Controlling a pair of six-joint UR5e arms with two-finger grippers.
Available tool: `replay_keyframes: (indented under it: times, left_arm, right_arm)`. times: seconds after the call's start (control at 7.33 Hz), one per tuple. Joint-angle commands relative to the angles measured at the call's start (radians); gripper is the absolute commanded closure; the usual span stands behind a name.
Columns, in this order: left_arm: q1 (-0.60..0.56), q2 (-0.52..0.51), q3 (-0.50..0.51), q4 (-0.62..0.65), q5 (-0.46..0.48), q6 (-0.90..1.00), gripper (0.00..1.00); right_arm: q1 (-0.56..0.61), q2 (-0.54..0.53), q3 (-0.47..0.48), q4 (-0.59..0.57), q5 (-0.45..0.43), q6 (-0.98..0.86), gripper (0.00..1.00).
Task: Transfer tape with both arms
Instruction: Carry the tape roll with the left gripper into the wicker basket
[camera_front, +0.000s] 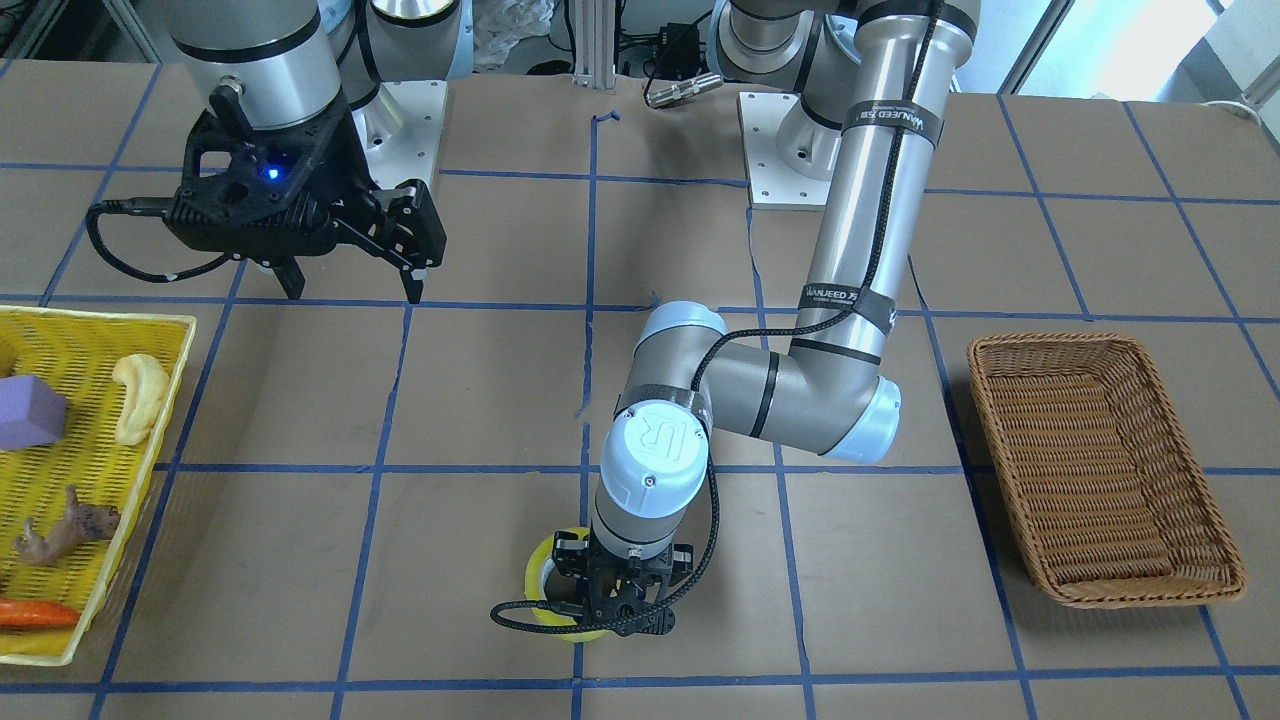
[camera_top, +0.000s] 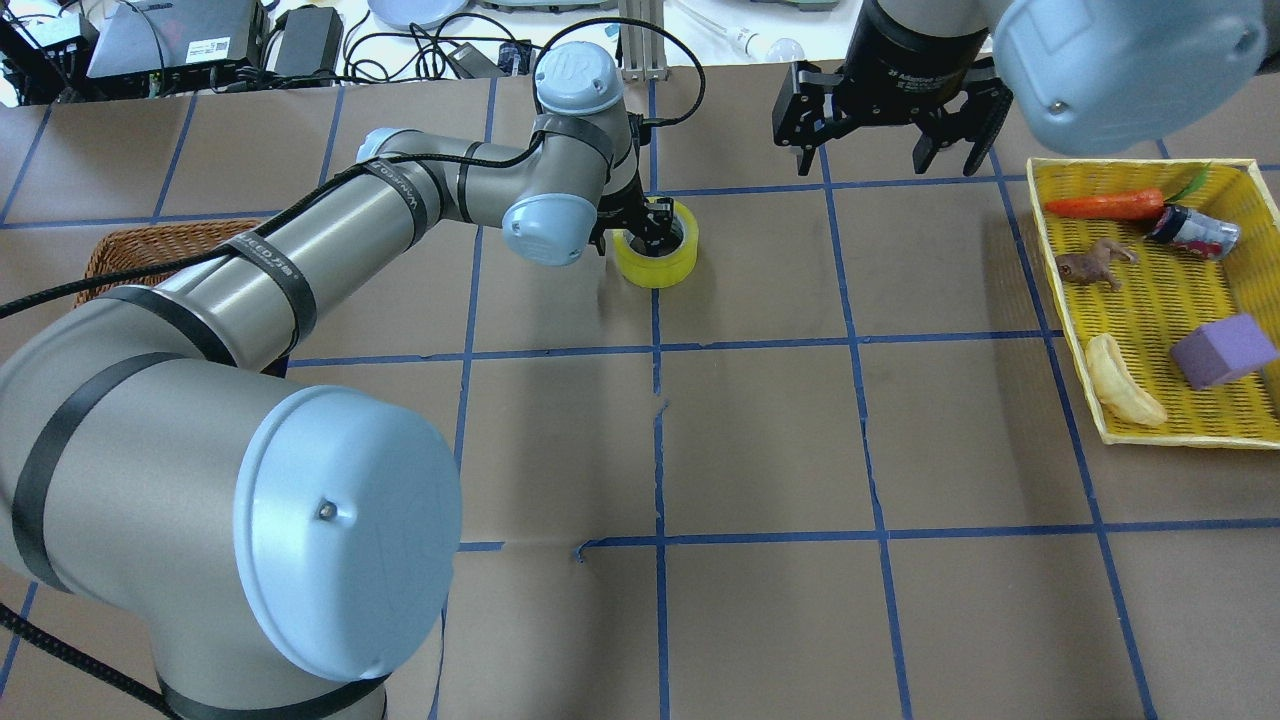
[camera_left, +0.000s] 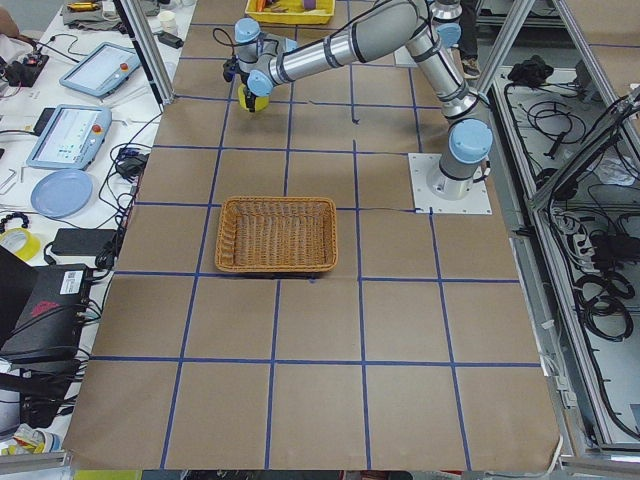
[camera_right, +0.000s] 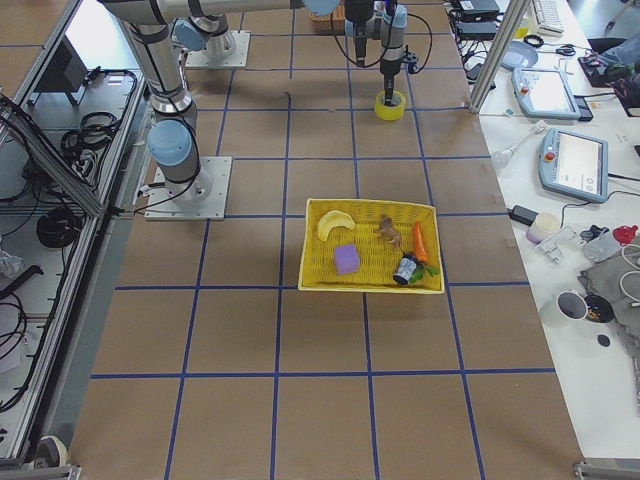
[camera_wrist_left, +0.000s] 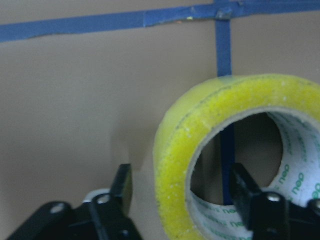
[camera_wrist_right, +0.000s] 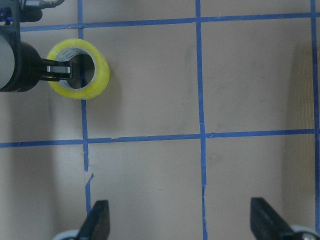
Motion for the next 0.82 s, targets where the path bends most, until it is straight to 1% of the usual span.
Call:
replay_keyframes:
  times: [0.0, 0.14, 0.27, 0.41, 0.55, 0.68]
  left_arm:
    - [0.011, 0.023, -0.011, 0.000, 0.010, 0.009, 1.00]
    - [0.038, 0.048, -0.026, -0.017, 0.019, 0.010, 1.00]
    - [0.131, 0.095, -0.060, -0.053, 0.013, 0.057, 1.00]
    - [0.229, 0.167, -0.081, -0.145, 0.016, 0.210, 1.00]
    - [0.326, 0.242, -0.084, -0.223, 0.018, 0.290, 1.00]
    - [0.433, 0.291, -0.086, -0.301, 0.040, 0.376, 1.00]
  right_arm:
    - [0.000, 0.000, 0.001, -0.002, 0.000, 0.000, 0.00]
    - [0.000, 0.000, -0.001, -0.002, 0.000, 0.000, 0.00]
    - [0.000, 0.000, -0.001, -0.002, 0.000, 0.002, 0.00]
    - [0.000, 0.000, -0.001, -0.002, 0.000, 0.002, 0.00]
    - [0.000, 0.000, -0.001, -0.002, 0.000, 0.002, 0.00]
    - [0.000, 0.000, -0.001, -0.002, 0.000, 0.002, 0.00]
